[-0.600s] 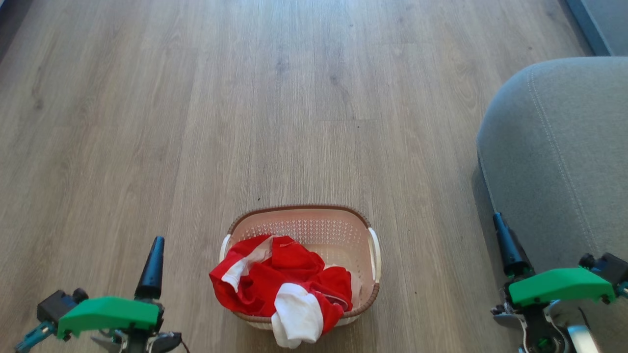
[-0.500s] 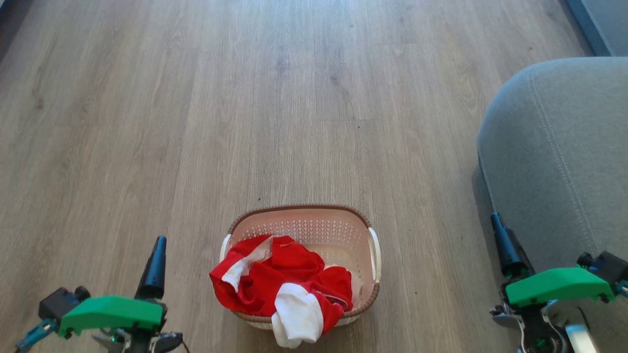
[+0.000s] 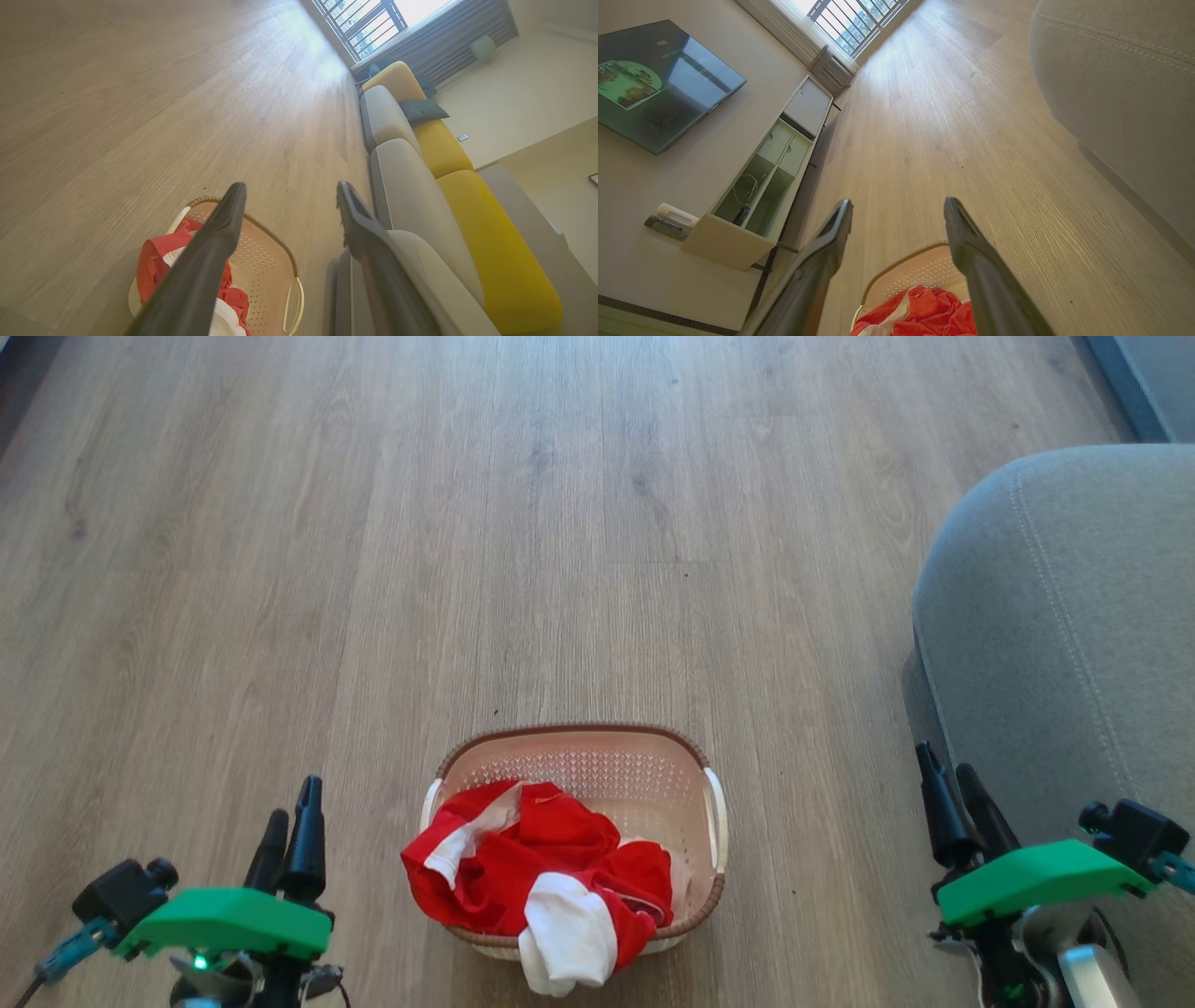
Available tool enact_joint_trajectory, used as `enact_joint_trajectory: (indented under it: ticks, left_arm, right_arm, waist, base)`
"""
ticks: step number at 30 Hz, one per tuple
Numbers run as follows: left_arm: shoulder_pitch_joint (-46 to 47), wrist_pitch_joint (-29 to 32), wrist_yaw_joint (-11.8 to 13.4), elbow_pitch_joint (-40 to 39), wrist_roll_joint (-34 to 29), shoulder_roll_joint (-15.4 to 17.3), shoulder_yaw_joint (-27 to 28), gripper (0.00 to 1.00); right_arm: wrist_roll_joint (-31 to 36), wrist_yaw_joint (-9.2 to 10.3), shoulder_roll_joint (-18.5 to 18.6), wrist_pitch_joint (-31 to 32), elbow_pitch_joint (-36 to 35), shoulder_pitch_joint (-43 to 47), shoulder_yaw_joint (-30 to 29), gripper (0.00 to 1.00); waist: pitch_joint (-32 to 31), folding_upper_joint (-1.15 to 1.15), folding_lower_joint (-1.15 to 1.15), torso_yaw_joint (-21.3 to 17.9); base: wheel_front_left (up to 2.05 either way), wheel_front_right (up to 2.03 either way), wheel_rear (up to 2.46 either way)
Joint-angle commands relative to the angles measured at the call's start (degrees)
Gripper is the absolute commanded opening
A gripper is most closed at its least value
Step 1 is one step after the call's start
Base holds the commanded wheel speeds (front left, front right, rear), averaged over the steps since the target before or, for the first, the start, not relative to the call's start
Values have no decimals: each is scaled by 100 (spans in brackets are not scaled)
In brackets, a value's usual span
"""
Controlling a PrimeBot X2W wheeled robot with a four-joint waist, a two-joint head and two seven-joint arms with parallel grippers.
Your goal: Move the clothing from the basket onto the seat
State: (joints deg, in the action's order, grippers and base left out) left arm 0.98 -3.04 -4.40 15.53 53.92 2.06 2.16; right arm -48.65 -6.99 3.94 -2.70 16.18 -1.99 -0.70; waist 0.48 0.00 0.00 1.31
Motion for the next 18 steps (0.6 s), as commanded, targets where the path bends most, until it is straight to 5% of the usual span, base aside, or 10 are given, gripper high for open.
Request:
enact_joint_trajectory:
  ticks: [1,18]
  left_arm:
    - [247,-75,-2,-245,-214,53,88,100]
    - [221,-376,58,-367,-1561,61,203,100]
  right_arm:
    - [214,-23,122,-96,-208,-361,100,100]
    - [1438,-30,160,-401,-164,-314,355,100]
  waist:
    - [7,0,0,1]
    - [-4,0,0,25]
  base:
    - [0,0,0]
    - [0,0,0]
